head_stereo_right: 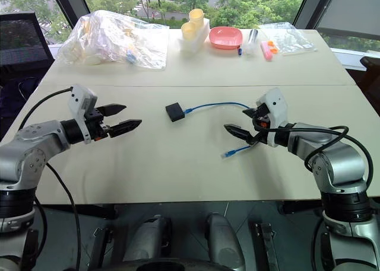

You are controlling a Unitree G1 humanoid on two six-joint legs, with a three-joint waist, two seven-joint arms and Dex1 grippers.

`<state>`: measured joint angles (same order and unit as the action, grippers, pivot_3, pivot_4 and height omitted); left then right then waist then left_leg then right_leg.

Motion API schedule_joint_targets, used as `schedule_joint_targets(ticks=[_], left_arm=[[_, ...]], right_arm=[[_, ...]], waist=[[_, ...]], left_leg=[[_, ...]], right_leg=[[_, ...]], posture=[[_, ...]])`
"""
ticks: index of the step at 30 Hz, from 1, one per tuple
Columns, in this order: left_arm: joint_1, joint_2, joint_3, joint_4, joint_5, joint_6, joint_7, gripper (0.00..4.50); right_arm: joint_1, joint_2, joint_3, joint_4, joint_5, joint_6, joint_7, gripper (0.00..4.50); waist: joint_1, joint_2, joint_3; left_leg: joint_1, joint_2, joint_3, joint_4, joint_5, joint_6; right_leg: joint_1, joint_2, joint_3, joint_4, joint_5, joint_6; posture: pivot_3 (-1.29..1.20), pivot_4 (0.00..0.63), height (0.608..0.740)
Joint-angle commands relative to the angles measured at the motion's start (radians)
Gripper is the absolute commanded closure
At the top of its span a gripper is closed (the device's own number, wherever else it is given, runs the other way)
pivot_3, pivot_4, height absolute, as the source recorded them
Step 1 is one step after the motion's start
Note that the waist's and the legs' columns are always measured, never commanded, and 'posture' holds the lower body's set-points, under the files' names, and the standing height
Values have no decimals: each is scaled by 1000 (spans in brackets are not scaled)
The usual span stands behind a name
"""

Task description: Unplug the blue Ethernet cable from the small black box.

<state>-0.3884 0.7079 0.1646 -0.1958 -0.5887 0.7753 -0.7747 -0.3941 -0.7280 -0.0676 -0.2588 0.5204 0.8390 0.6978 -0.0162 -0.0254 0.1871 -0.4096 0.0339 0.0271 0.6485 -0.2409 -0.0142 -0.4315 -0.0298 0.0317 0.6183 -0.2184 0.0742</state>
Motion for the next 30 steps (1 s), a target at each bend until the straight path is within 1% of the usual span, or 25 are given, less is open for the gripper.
schedule_joint_targets(ticks=[1, 5, 11, 13, 15, 17, 19, 21, 22, 24, 25, 28, 30], left_arm=[[-14, 21, -15, -7, 10, -16, -25, 16], [-16, 39, -23, 7, 25, -27, -49, 16], [-71, 64, -45, 80, 62, -66, -88, 16], [-96, 81, -64, 103, 78, -76, -119, 16], [-128, 118, -91, 114, 73, -59, -183, 16], [-144, 166, -121, 106, 59, -37, -269, 16], [-144, 224, -140, 72, 49, -26, -347, 16], [-142, 251, -123, 48, 30, -6, -362, 16], [-131, 249, -83, 33, 7, 12, -342, 16], [-112, 240, -30, 12, -23, 39, -306, 16], [-80, 236, -5, -13, -32, 47, -287, 16], [16, 215, 53, -98, -48, 73, -217, 16], [60, 200, 88, -148, -70, 96, -174, 16]], right_arm=[[-54, -17, 19, 2, -22, -34, 30, 0], [-66, -15, 31, 20, -42, -58, 46, 0], [-101, 2, 74, 75, -87, -108, 62, 0], [-133, 9, 122, 114, -128, -146, 83, 0], [-200, 27, 205, 197, -207, -209, 100, 0], [-282, 61, 289, 322, -292, -276, 117, 0], [-389, 135, 345, 511, -333, -304, 152, 0], [-475, 213, 373, 702, -355, -373, 207, 0], [-551, 263, 389, 868, -397, -463, 210, 0], [-667, 332, 399, 1117, -457, -592, 209, 0], [-728, 370, 401, 1237, -482, -648, 202, 0], [-844, 455, 398, 1464, -544, -760, 176, 0], [-880, 489, 389, 1538, -577, -797, 160, 0]], waist=[[-1, 0, 0], [1, 0, 0], [2, 0, 0], [2, 0, 0], [-2, 0, 0], [-8, 0, 0], [-22, 0, 0], [-27, 0, 0], [-28, 0, 0], [-32, 0, 1], [-32, 0, 1], [-32, 0, 1], [-29, 0, 1]], left_leg=[[0, 0, 0, 0, 0, 0], [0, 0, 0, -1, 0, 0], [0, 0, 0, 0, 0, 0], [0, 0, 0, 1, 0, 0], [0, 0, 0, 1, 0, 0], [0, 0, 1, 1, 0, 0], [0, 0, 1, 0, 0, 0], [0, 0, 1, -1, 0, 0], [0, 0, 1, -1, 0, 0], [0, 0, 1, -1, 0, 0], [-1, 0, 1, -1, 0, 0], [-1, 0, 1, -1, 0, 0], [-1, 0, 1, -2, 0, 0]], right_leg=[[0, 0, 0, 0, 0, 0], [0, 0, 0, 0, 0, 0], [0, 0, 0, 0, 0, 0], [0, 0, 0, 0, 0, 0], [0, 0, 0, 1, 0, 0], [-1, 0, 0, 1, 0, 0], [-2, 1, 0, 1, 0, 0], [-2, 1, 0, 2, 0, 0], [-2, 1, 0, 2, 0, 0], [-3, 1, 0, 3, 0, 0], [-4, 1, 0, 3, 1, 1], [-5, 0, 1, 7, 2, 4], [-7, 0, 1, 10, 2, 4]], posture=[[0, 150, 740], [0, 150, 740], [0, 150, 740], [0, 150, 740], [0, 150, 740], [0, 150, 740], [0, 150, 740], [0, 150, 740], [0, 150, 740], [0, 150, 740], [0, 150, 740], [0, 150, 740], [0, 150, 740]])
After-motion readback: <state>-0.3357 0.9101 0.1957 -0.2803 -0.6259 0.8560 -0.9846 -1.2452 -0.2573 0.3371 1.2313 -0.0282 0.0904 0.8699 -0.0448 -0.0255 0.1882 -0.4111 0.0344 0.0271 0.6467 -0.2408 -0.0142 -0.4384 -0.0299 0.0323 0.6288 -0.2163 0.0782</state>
